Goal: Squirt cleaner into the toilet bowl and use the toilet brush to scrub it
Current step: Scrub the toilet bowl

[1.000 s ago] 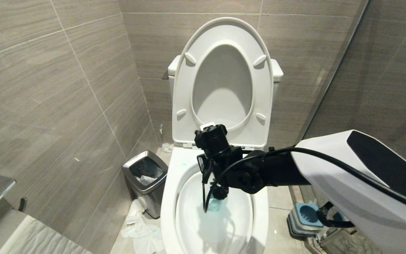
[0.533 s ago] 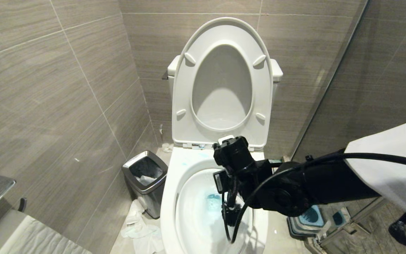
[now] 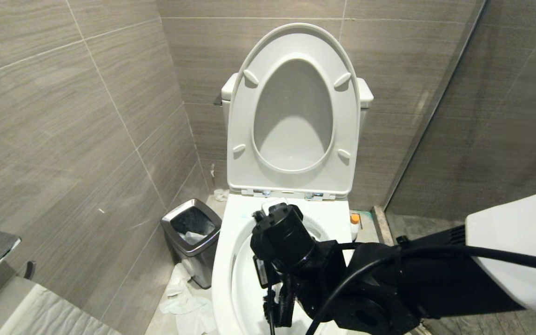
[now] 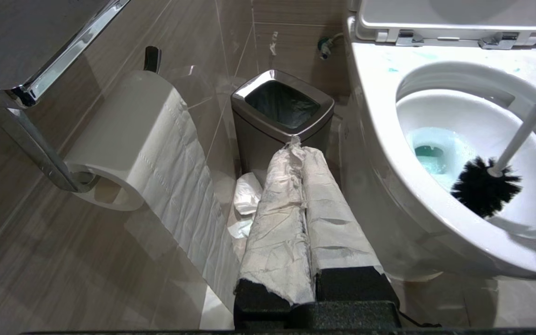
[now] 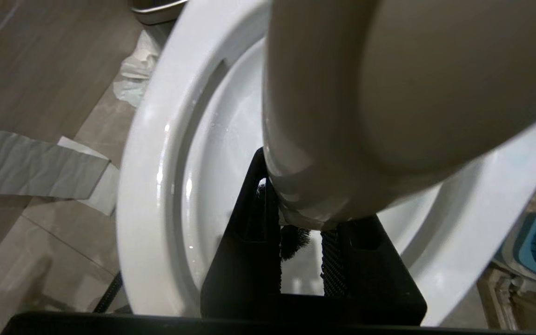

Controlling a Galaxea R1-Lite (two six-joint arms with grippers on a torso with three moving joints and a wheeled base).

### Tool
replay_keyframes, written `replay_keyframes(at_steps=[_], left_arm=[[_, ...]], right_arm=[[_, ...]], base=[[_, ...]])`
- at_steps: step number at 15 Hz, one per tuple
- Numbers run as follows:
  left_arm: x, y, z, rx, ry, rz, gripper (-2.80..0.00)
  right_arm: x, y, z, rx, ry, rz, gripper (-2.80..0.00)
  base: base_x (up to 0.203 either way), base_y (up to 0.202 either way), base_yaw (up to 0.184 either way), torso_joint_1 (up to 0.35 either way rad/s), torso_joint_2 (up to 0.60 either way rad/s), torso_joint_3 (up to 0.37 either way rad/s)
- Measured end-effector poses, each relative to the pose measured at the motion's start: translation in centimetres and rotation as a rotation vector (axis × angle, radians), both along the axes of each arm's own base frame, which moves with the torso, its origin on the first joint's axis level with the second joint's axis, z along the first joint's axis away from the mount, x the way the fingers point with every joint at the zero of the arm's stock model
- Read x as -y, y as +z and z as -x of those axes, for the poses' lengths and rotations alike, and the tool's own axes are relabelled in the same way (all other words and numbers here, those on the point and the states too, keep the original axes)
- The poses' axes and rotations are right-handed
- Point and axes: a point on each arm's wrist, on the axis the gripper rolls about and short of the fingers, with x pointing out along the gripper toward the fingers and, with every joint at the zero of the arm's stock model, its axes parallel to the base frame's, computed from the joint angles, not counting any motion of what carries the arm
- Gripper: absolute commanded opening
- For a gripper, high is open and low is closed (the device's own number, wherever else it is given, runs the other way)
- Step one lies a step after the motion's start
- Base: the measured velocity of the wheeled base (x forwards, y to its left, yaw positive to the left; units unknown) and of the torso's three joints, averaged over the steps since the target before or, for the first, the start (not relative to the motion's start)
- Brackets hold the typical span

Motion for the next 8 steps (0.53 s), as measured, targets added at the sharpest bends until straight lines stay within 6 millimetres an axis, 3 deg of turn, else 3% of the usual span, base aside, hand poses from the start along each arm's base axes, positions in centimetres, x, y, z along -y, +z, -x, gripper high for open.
replay_keyframes(at_steps=[4,8], left_arm=[[0.0,0.0,0.0,0.000,0.000,0.000,-2.80],[0.0,0.0,0.0,0.000,0.000,0.000,-2.80]], right_arm=[[-2.5,0.7,-1.8,0.048,0.002,-0.049,-2.80],[-3.3,1.7,-6.6,0.114,-0.048,-0.061,-2.80]], base=[[0.000,0.000,0.000,0.000,0.00,0.000],[0.000,0.000,0.000,0.000,0.00,0.000]])
